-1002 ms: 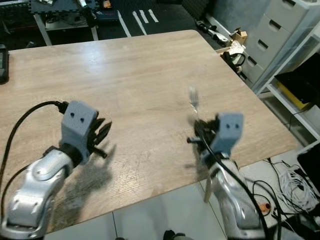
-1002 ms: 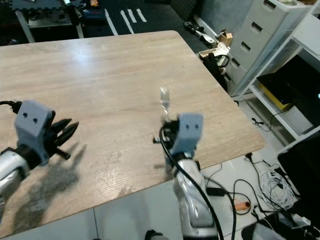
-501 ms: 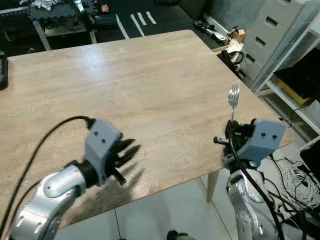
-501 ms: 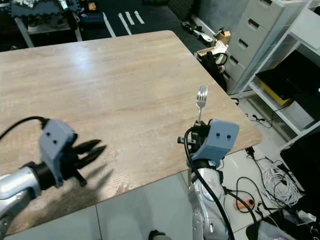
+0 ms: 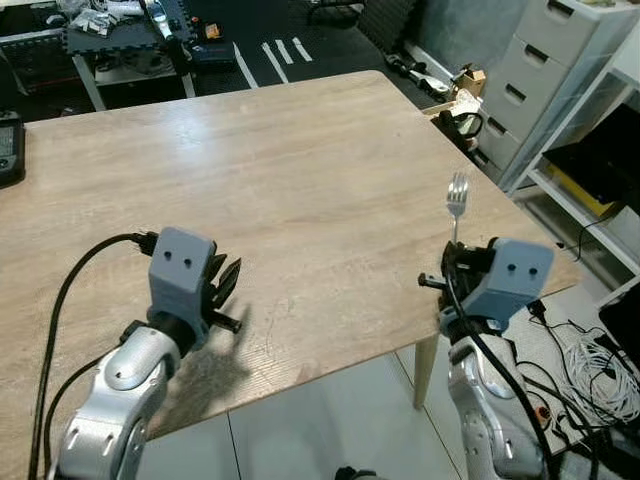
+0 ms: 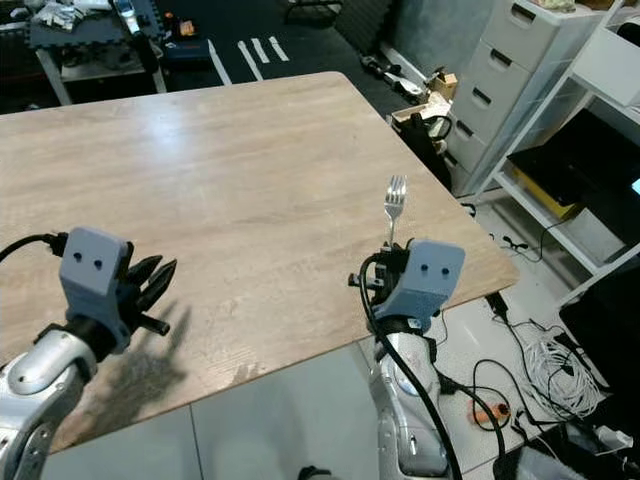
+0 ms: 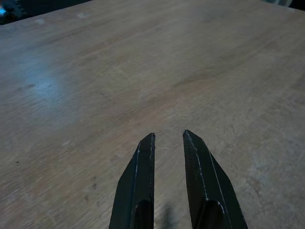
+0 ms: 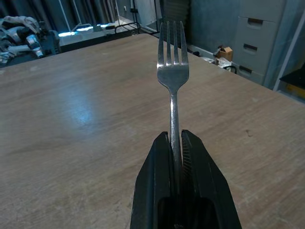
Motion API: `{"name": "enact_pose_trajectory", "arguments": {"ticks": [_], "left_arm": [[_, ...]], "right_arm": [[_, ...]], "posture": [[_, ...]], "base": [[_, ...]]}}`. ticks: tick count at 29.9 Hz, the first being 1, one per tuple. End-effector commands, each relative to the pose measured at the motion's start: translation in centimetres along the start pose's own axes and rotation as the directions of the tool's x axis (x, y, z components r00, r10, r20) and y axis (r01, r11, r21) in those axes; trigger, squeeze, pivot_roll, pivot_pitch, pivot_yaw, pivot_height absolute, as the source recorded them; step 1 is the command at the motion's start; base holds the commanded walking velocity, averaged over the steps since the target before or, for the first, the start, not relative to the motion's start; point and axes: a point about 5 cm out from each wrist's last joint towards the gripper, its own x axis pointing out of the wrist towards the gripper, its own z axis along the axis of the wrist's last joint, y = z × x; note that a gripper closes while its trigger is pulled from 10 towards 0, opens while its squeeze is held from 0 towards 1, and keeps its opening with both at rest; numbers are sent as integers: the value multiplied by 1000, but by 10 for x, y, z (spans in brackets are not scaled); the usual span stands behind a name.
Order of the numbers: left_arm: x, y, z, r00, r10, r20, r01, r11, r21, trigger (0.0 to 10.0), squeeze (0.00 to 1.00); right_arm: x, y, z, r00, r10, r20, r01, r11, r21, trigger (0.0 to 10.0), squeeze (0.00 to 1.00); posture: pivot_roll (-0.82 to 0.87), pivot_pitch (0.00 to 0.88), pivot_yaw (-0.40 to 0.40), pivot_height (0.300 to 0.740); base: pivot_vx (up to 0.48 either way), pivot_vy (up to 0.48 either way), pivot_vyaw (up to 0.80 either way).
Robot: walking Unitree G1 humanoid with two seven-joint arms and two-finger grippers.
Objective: Setting the table
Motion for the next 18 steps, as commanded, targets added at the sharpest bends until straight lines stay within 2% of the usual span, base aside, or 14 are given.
{"name": "enact_pose_trajectory", "arguments": {"ticks": [1,5,18], "left_arm": [[1,0,-3,1000,13,-9,-13,1000,5,10000,0],[2,0,-3,1000,16,-3,-16,1000,2,10000,0],[3,-2,-2,1000,22,3,-22,1000,-3,10000,0]], "right_arm": [[-1,-2,-5,1000,-11,-14,11,1000,2,10000,0],[-2,-1,-7,1000,-10,-19,10,1000,0,10000,0],[-1,-2,-10,1000,-11,-26,11,1000,-4,10000,0]], "posture": [[15,64,42,740],[16,66,44,740],[18,67,45,740]], "base": [[0,0,0],[0,0,0],[-261,0,0]]}}
